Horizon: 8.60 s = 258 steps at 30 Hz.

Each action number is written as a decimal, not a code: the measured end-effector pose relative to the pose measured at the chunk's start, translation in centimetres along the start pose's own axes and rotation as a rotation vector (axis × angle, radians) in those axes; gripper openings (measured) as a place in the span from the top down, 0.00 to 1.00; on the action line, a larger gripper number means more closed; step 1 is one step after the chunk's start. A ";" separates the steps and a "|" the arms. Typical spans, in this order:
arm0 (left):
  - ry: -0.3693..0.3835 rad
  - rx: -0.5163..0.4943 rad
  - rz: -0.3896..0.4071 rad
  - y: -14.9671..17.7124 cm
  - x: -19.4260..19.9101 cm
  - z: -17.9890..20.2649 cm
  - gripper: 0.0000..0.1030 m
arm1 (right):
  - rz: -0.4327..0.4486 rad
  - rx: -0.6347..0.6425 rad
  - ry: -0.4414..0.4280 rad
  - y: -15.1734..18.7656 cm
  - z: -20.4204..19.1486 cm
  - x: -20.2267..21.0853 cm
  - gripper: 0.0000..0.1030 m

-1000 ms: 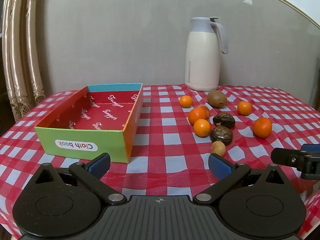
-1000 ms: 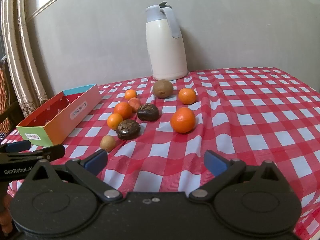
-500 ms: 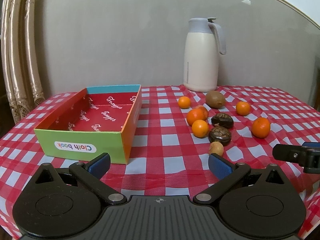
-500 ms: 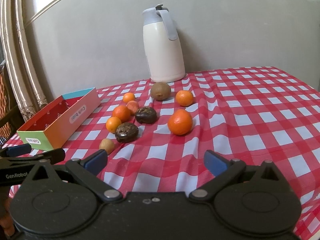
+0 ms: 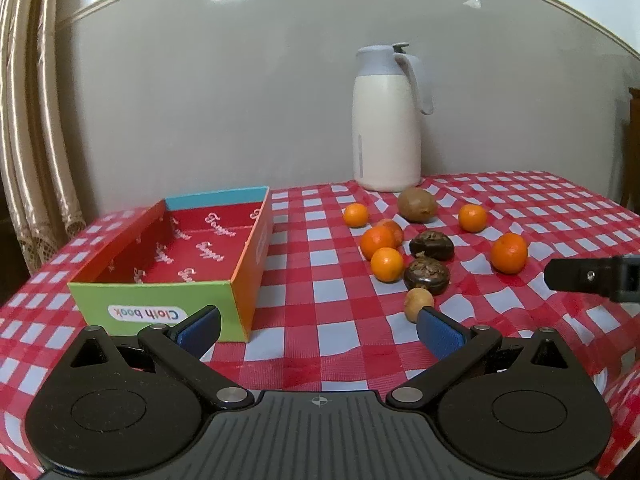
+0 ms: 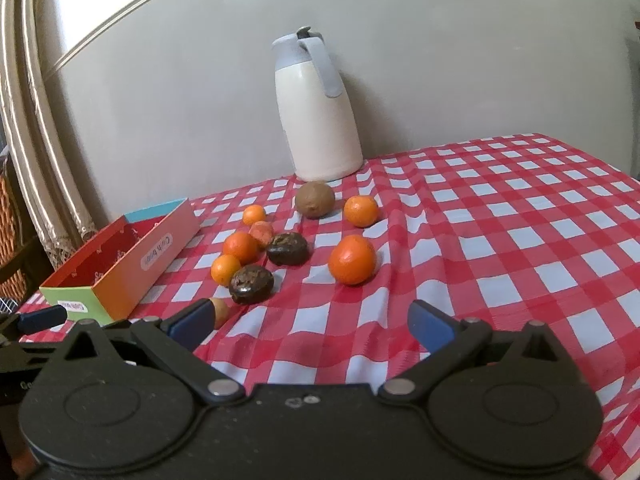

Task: Organize fruits
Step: 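Move the left tool to the small tan fruit and close on it, then carry the tan fruit with the left tool into the box and release, then move the right tool to the large mandarin and close on it, then carry the mandarin with the right tool into the box and release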

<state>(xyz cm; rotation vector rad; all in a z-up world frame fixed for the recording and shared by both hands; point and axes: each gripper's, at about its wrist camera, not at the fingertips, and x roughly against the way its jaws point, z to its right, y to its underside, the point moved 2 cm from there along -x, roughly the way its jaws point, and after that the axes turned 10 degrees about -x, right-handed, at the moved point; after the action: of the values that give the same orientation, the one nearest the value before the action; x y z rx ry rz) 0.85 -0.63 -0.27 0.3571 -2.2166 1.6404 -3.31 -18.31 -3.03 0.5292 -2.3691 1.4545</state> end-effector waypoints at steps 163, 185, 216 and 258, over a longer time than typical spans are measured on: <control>-0.201 0.190 -0.020 -0.6 -3.4 -9.7 0.00 | -0.050 0.079 0.186 -4.2 -0.5 -8.8 0.00; -0.204 0.210 -0.020 -0.4 -3.3 -10.3 0.00 | -0.094 0.063 0.198 -3.6 0.0 -10.1 0.15; -0.210 0.240 -0.026 -0.1 -3.2 -11.1 0.00 | -0.107 0.083 0.208 -3.3 -0.3 -11.5 0.60; -0.429 0.441 -0.050 5.5 0.3 -22.2 0.00 | -0.220 0.307 -0.400 1.4 -23.1 -15.0 0.45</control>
<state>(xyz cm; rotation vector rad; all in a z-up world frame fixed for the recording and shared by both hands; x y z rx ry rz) 1.29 22.19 0.94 0.9508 -2.0711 2.1845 10.88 5.19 -0.69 1.2191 -2.2734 1.7468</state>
